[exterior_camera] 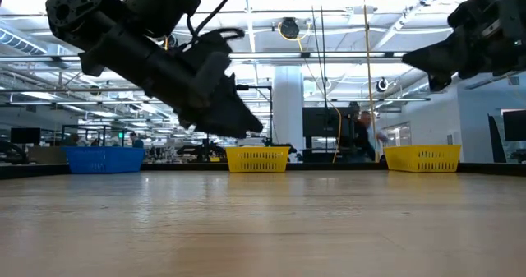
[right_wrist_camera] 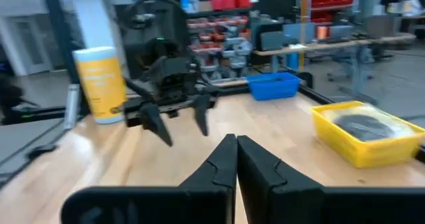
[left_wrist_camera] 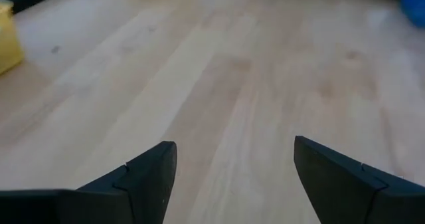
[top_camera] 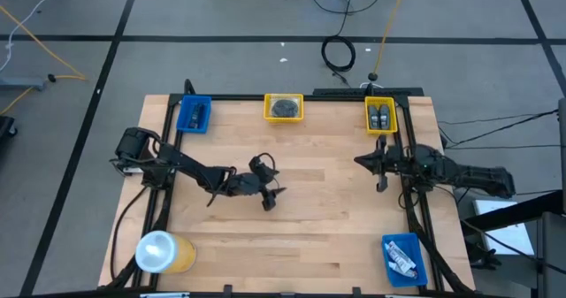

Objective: Pick & Place Travel size toiletries
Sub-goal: Return to Home Position

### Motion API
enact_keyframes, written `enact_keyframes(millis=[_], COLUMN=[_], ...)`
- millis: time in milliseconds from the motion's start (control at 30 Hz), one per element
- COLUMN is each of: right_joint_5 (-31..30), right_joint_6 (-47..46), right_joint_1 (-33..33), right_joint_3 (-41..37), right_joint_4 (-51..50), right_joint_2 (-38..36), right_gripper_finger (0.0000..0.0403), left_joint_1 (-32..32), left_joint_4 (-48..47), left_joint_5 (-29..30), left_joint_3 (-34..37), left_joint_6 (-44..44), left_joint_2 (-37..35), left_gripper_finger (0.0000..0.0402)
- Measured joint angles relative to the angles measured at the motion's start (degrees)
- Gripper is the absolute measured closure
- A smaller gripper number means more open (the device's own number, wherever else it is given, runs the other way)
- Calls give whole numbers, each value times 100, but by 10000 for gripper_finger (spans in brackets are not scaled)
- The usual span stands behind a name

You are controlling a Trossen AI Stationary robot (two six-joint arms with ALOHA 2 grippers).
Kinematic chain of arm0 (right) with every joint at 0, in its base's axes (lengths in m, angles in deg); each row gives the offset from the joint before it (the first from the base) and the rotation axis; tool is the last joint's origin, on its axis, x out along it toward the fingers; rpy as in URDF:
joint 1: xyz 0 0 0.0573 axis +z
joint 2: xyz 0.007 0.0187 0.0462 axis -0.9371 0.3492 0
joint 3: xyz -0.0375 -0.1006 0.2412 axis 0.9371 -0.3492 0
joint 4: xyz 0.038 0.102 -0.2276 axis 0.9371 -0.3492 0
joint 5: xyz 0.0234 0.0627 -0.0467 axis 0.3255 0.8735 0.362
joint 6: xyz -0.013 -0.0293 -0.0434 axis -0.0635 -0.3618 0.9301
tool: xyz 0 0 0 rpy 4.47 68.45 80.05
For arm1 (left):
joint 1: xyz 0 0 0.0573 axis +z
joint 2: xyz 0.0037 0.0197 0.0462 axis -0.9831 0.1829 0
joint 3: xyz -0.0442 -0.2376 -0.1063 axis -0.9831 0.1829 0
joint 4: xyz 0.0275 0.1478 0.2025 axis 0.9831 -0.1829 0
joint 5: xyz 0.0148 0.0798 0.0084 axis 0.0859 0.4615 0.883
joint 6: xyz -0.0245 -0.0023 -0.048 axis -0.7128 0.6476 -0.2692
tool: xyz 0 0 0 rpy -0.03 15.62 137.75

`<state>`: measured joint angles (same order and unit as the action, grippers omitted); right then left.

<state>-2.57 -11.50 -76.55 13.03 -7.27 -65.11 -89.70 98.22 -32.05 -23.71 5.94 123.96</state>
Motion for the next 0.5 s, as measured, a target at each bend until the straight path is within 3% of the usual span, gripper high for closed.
enact_keyframes(millis=[233,500], right_joint_5=[32,32], right_joint_6=[0,0], right_joint_1=[935,1350], right_joint_3=[-3,-3], right_joint_4=[35,48], right_joint_2=[-71,-71], right_gripper_finger=[400,401], left_joint_1=[-7,-82], left_joint_4=[424,-415], left_joint_5=[-239,-165], left_joint_3=[0,0], left_joint_6=[549,754], left_joint_2=[-149,-877], left_gripper_finger=[149,199])
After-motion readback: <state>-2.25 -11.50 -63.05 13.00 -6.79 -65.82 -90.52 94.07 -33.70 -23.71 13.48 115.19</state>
